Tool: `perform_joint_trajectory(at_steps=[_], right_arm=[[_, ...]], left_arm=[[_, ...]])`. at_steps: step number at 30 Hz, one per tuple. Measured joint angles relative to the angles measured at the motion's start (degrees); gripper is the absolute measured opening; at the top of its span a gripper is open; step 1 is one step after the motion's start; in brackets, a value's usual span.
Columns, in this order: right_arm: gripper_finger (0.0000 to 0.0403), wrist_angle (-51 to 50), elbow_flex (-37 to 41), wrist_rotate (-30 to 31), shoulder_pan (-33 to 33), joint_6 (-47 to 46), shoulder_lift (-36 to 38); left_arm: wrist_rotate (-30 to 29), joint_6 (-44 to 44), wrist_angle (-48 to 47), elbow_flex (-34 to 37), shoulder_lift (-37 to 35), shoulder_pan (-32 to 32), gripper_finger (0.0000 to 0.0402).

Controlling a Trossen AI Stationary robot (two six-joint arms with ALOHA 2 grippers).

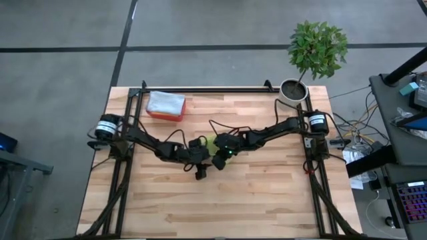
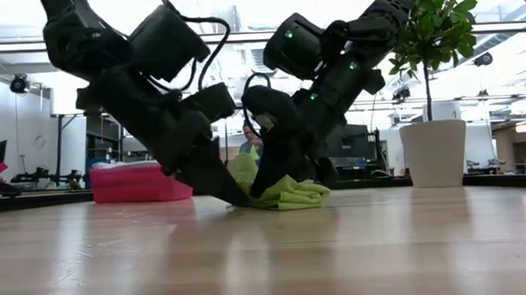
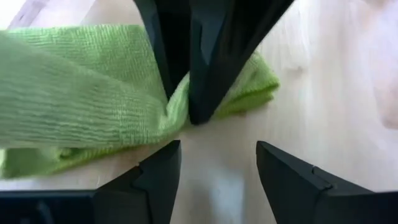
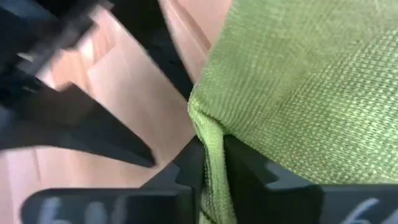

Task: Fold microfiber towels
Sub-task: Fold the light green microfiber cloth

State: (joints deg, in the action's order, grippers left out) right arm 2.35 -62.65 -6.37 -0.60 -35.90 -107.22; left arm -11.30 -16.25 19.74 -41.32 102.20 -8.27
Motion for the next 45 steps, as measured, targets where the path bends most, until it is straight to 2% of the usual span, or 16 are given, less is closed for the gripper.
perform_joint_trajectory(at_steps=[7,10,12,16,18,21,30,36,40,45], right_arm=[[0.0112,0.13,-0.14,-0.02,0.41,0.34,0.0],[0.0135,-0.13,-0.77,-0.02,0.9,1.05,0.0],[0.0149,-0.05,-1.37,-0.02,1.47,2.06,0.0],[0.0166,-0.06,-2.98,-0.07,3.23,4.33,0.07],[0.0172,0.06,-3.83,-0.03,4.18,5.75,0.09],[0.0175,0.11,-4.73,-0.02,5.22,6.04,0.13],[0.0175,-0.03,-5.31,0.02,7.79,6.56,0.26],[0.0161,-0.71,-5.29,0.01,8.38,7.49,2.58],[0.0135,-2.38,-5.22,0.36,8.37,9.64,5.22],[0.0078,-3.71,-3.96,4.54,8.37,13.01,6.29]], left_arm=[[0.49,-0.04,-16.4,-0.02,-9.26,-0.07,0.0194],[0.47,0.49,-20.28,0.02,-14.28,-0.07,0.0194],[-0.17,2.08,-19.79,0.42,-17.15,-0.07,0.0194],[-6.8,5.74,-18.58,0.77,-20.56,0.02,0.0194],[-10.66,7.54,-16.4,0.85,-20.83,0.12,0.0194],[-11.88,8.13,-12.29,0.85,-19.98,0.52,0.0194],[-10.19,3.31,-10.35,0.98,-10.9,0.42,0.0194],[-9.58,1.11,-13.09,0.87,-9.62,0.15,0.0194],[-9.56,1.42,-13.11,0.87,-10.3,-0.34,0.0194],[-8.66,1.59,-14.37,0.83,-12.68,-1.15,0.0194]])
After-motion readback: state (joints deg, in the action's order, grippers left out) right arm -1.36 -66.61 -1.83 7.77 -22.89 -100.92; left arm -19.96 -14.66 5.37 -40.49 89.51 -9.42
